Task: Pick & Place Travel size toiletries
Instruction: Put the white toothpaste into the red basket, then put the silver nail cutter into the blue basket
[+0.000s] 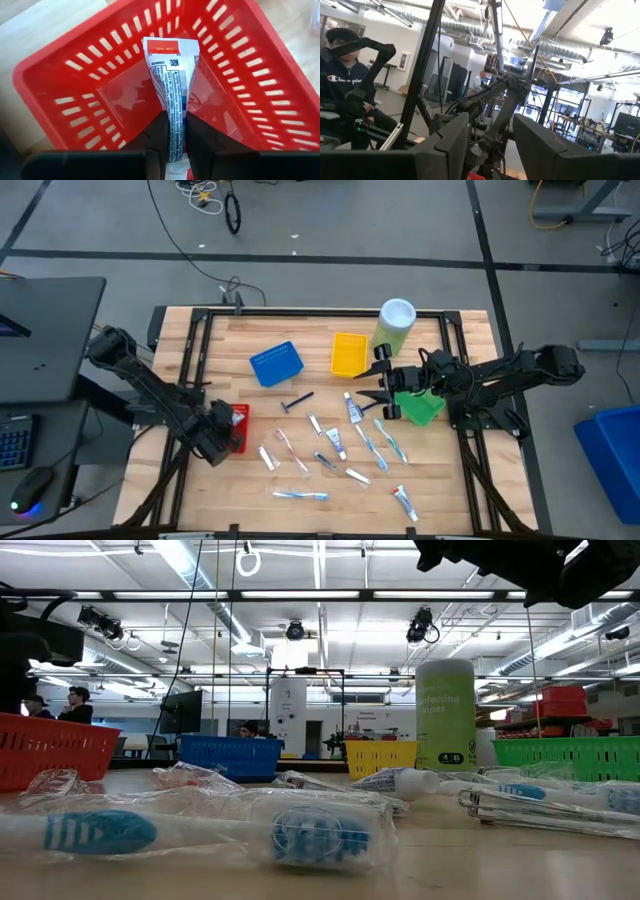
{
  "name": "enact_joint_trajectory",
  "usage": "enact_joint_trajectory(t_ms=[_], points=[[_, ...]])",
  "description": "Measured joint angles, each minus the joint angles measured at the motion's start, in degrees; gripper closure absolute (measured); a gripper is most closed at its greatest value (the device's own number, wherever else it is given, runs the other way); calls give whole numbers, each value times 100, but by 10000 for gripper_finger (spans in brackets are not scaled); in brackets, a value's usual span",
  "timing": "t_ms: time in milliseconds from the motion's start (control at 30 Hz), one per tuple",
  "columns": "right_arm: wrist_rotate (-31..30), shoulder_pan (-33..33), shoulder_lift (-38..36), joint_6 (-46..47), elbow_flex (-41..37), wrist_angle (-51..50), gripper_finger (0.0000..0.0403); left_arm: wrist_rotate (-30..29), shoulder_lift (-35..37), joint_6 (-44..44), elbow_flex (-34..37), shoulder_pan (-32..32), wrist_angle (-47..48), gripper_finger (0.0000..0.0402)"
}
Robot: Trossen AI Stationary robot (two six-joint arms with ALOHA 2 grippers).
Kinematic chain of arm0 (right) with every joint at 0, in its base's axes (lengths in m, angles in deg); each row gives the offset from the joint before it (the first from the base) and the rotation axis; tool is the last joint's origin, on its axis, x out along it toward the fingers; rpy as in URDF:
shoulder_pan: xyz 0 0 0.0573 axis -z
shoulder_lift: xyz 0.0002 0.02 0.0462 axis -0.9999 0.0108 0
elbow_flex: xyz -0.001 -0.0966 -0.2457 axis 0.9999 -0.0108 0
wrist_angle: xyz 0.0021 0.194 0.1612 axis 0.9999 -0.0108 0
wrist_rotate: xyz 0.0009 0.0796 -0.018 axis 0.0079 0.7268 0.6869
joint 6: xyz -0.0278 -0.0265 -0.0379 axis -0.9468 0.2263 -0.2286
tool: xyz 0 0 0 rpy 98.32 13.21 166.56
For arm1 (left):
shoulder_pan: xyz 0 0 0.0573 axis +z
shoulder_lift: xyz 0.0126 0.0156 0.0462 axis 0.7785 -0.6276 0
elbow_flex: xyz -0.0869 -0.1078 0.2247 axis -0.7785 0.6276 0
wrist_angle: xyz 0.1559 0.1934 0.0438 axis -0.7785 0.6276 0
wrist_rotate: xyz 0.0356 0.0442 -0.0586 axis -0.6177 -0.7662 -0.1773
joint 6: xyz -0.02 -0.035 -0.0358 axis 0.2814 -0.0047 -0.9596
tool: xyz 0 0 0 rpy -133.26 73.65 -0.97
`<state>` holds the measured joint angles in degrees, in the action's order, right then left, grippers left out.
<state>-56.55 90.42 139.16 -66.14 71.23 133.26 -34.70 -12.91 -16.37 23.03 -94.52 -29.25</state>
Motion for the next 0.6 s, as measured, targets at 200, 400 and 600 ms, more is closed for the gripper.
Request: enact_joint_trajectory(t_ms=[200,400,600], points=[[0,0,0,0,0,-1,247,11,-2,107,0,0,-4,325],[-156,0,0,8,0,-71,243,-34,2,290,-6,0,-18,276],[-1394,15,-2,173,0,-820,220,-194,2,991,-502,0,77,248]])
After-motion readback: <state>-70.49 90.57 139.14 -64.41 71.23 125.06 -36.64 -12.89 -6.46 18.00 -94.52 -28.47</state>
